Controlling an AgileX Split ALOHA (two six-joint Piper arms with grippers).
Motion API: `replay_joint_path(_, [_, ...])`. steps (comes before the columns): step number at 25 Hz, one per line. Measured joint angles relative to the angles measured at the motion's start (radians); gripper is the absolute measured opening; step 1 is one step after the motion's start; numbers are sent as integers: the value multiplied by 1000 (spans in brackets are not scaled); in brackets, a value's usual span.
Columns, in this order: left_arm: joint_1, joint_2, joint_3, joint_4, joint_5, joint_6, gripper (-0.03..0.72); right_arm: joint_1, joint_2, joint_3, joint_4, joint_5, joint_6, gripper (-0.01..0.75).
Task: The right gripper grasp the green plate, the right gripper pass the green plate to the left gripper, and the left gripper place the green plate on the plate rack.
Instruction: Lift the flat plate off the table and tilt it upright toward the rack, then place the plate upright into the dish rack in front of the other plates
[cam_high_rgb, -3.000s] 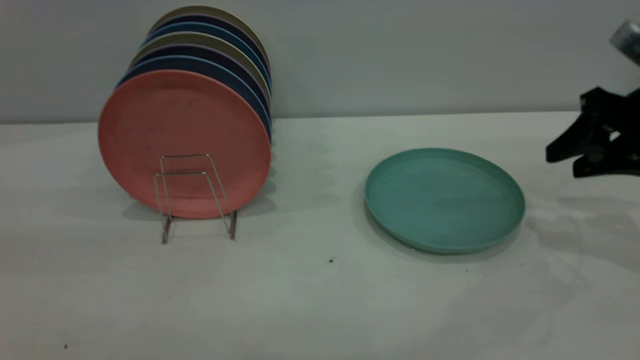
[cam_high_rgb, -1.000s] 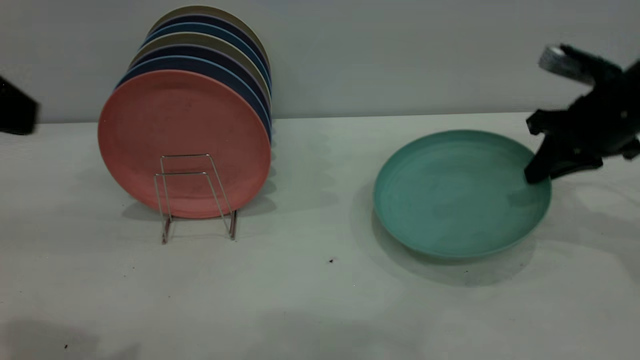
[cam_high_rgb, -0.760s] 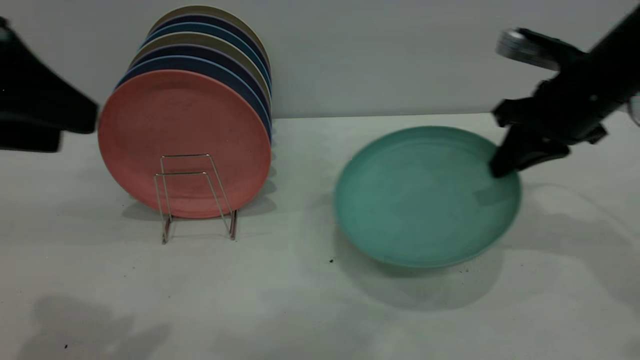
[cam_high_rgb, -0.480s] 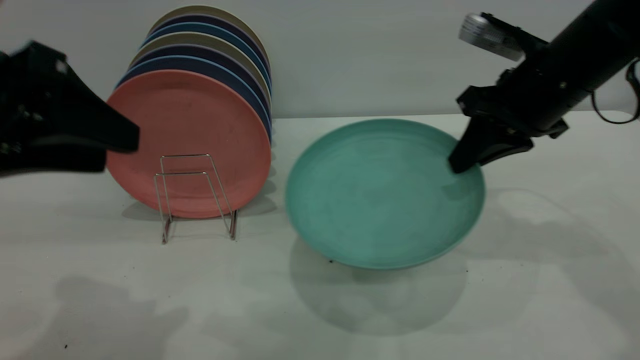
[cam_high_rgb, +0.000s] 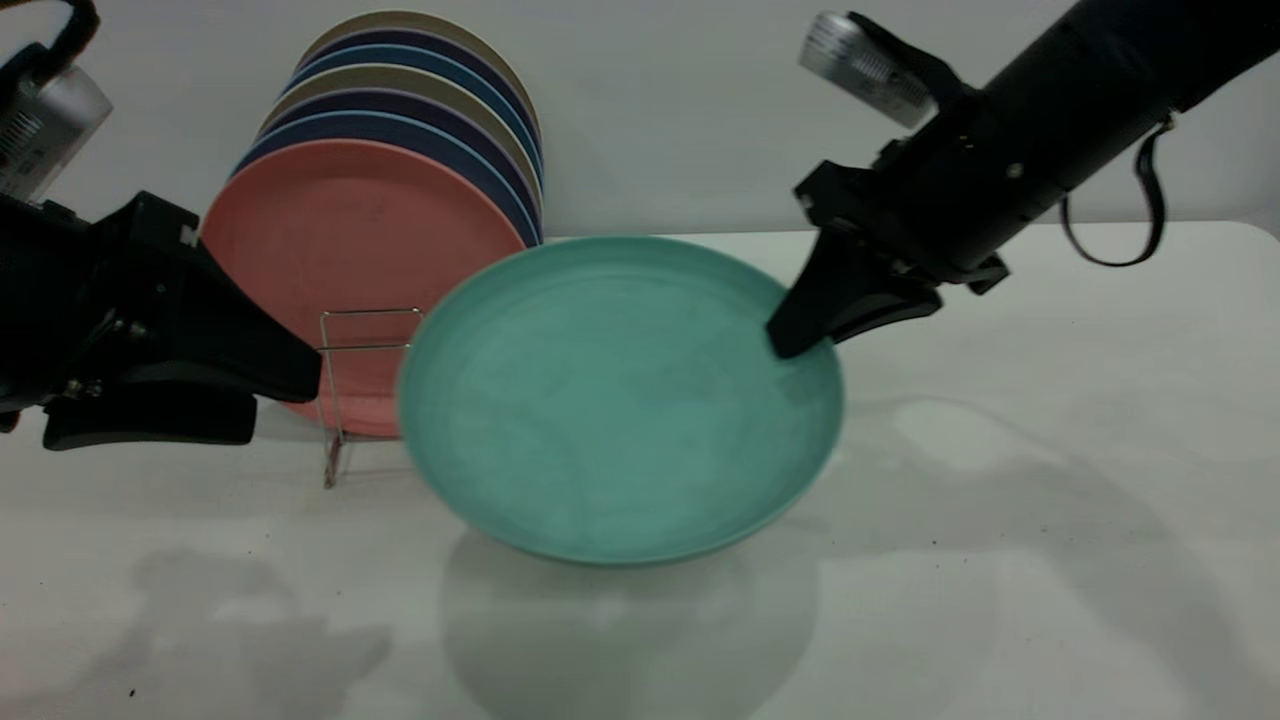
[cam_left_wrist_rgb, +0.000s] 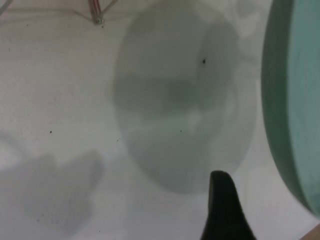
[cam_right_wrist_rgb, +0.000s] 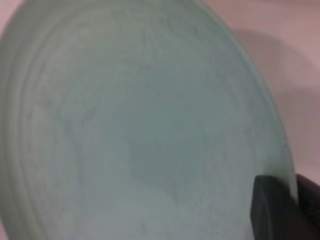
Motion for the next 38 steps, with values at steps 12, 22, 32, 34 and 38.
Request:
replay_joint_path(12, [0,1,-1,-95,-5,47,482,86,0,0,236,110,-133,21])
replay_joint_path(22, [0,1,-1,-119,21,91,95,85,0,2,317,98,-205,226])
replay_joint_path(32, [0,1,-35,13,-76,224,95,-39,-3,2,40,56,-97,695])
replay_joint_path(34, [0,1,-72,81,-60,219,95,-82,-3,2,-45,58,-25,694])
replay_joint_path(38, [0,2,-176,299,-12,150,95,-146,-3,2,-229,65,112,635])
